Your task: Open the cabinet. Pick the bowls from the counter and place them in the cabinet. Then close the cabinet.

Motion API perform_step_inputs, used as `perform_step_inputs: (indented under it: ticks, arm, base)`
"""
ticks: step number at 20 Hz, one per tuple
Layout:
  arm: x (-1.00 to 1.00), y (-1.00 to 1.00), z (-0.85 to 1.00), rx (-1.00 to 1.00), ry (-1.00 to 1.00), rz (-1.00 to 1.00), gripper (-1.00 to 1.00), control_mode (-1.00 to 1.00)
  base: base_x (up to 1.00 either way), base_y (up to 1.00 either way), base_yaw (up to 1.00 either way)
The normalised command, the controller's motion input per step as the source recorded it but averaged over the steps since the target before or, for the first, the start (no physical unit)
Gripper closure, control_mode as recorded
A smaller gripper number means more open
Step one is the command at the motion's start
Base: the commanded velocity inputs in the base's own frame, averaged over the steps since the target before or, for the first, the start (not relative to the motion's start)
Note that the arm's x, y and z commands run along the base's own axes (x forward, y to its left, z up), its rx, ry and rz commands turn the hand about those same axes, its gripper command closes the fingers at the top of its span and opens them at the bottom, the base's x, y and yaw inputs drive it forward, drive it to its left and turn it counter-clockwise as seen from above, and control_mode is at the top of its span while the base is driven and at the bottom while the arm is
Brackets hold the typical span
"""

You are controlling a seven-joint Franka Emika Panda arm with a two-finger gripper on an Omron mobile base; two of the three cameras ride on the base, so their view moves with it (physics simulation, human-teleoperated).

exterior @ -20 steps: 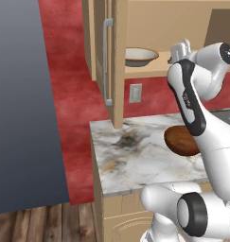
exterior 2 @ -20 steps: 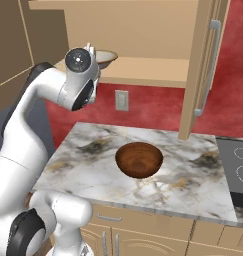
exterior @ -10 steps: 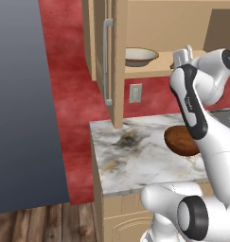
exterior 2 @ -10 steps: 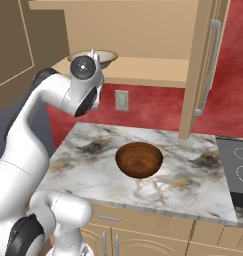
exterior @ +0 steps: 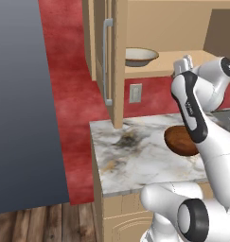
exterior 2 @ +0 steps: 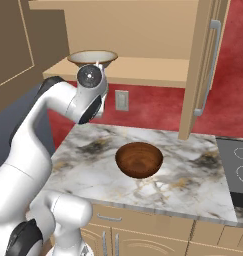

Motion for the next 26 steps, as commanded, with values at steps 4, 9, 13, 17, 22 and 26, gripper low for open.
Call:
perform_step_inputs:
  ticks: [4,9,13,17,22,26]
  arm:
    - [0.00,-0.11,-0.34,-0.01,0.04,0.00,-1.00,-1.00]
    - [0.00,-0.16,-0.29,0.00,0.04,0.00,-1.00,-1.00]
    - [0.00,-0.18,-0.29,0.00,0.03,0.00,-1.00,-1.00]
    - [0.00,-0.21,-0.29,0.00,0.04,0.00,-1.00,-1.00]
    - [0.00,-0.19,-0.30,-0.01,0.05,0.00,-1.00,-1.00]
    - [-0.02,-0.15,-0.36,-0.02,0.05,0.00,-1.00,-1.00]
  base:
    - [0.00,0.00,0.00]
    - [0.00,0.00,0.00]
    - [0.00,0.00,0.00]
    - [0.00,0.00,0.00]
    - [0.00,0.00,0.00]
    - [0.00,0.00,0.00]
